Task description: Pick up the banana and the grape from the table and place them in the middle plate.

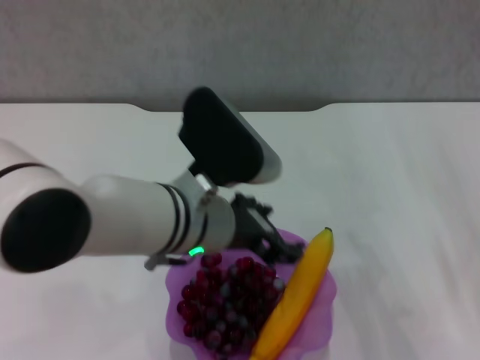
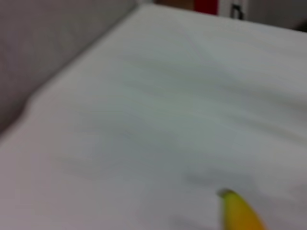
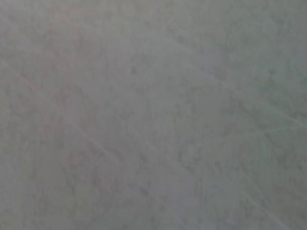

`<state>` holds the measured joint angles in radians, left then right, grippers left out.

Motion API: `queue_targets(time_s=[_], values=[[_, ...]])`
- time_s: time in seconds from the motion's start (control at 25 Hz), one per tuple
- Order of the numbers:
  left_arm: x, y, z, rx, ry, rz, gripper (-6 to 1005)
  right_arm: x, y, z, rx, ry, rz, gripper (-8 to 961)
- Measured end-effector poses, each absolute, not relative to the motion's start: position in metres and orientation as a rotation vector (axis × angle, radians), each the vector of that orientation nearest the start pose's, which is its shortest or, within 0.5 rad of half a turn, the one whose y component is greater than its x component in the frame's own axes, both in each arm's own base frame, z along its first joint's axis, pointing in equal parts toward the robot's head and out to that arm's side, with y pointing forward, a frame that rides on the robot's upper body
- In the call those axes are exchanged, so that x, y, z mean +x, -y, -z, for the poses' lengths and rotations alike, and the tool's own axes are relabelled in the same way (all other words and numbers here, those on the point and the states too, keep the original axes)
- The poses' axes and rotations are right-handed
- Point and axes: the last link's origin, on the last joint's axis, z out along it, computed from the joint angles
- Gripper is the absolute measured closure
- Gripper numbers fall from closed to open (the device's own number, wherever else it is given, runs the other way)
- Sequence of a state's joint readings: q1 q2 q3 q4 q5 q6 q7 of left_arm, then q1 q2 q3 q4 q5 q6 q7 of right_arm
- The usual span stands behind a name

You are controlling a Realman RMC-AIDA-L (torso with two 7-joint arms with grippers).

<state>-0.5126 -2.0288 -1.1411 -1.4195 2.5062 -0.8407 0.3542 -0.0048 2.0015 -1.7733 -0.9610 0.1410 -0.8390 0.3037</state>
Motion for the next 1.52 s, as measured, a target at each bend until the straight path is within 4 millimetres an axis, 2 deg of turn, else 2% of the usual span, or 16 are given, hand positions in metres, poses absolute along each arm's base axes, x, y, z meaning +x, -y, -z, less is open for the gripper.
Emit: queue_targets(time_s=[0.36, 0.68, 0.76, 0.88, 1.04, 1.24, 1.52], values=[[-0.129, -0.371, 0.037, -2.254, 0.278, 0.13, 216, 0.291, -0.31, -0.05, -1.569, -0.491, -0.862, 288], [-0.172, -0.392, -0.004, -1.938, 0.062, 0.222, 219, 0.287, -0.313, -0.047, -1.585, -0.491, -0.864, 288], [-0.18, -0.393, -0.014, -1.866, 0.089, 0.297, 220, 0.286, -0.315, -0.046, -1.588, -0.488, -0.866, 288], [-0.197, -0.391, -0.039, -1.69, 0.228, 0.525, 221, 0.286, -0.316, -0.045, -1.594, -0.485, -0.862, 288], [-0.217, -0.384, -0.058, -1.586, 0.331, 0.677, 222, 0.288, -0.318, -0.045, -1.592, -0.485, -0.852, 288], [-0.242, -0.378, -0.086, -1.574, 0.456, 0.827, 223, 0.292, -0.32, -0.049, -1.57, -0.483, -0.85, 288], [-0.273, -0.366, -0.104, -1.595, 0.459, 0.924, 225, 0.301, -0.32, -0.052, -1.553, -0.478, -0.835, 288]])
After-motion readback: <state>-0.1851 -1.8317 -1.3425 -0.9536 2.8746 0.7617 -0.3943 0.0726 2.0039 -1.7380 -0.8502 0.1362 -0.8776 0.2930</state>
